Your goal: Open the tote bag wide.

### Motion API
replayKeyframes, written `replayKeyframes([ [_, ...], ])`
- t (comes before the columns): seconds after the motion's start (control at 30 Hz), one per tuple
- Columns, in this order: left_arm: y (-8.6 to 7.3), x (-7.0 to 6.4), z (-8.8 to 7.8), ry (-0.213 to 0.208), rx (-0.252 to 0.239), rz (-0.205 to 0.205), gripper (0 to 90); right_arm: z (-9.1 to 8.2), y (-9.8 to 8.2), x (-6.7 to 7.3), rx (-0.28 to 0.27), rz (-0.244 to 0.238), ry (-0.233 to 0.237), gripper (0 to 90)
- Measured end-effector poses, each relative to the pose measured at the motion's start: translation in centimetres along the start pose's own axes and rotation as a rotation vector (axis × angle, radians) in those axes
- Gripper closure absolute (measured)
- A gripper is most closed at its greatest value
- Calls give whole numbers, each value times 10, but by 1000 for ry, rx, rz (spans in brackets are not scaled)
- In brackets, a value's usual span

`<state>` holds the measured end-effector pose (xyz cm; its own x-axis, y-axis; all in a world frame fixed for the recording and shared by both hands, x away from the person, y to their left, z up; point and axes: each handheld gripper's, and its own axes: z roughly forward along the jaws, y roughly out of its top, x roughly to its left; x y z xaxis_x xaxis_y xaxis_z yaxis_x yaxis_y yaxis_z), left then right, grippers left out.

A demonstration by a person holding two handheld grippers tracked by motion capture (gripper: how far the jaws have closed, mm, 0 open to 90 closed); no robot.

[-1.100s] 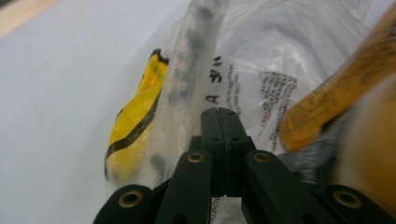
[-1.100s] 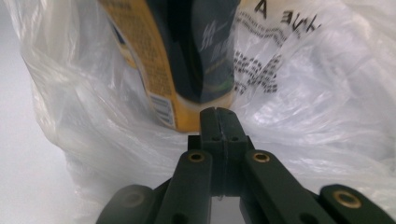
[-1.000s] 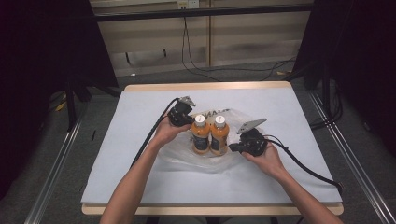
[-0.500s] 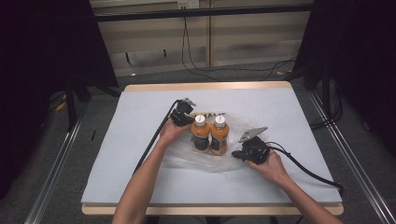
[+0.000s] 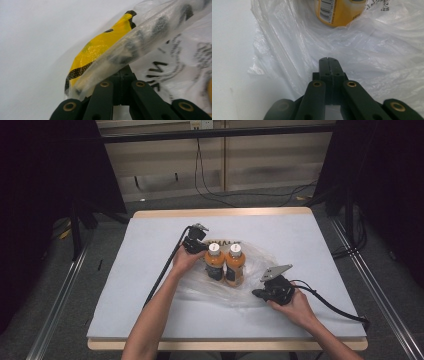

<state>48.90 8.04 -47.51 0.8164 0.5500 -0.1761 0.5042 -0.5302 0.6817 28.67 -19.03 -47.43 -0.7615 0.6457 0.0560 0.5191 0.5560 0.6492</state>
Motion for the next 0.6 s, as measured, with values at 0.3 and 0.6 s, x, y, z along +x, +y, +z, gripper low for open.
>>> replayKeyframes([
  [0.3,10,-19,-30,1,-82,42,900,-9,5,-8,-114,40,-10,900],
  [0.6,12,-36,-73,-5,-190,98,900,-21,7,-12,-189,57,-26,900],
])
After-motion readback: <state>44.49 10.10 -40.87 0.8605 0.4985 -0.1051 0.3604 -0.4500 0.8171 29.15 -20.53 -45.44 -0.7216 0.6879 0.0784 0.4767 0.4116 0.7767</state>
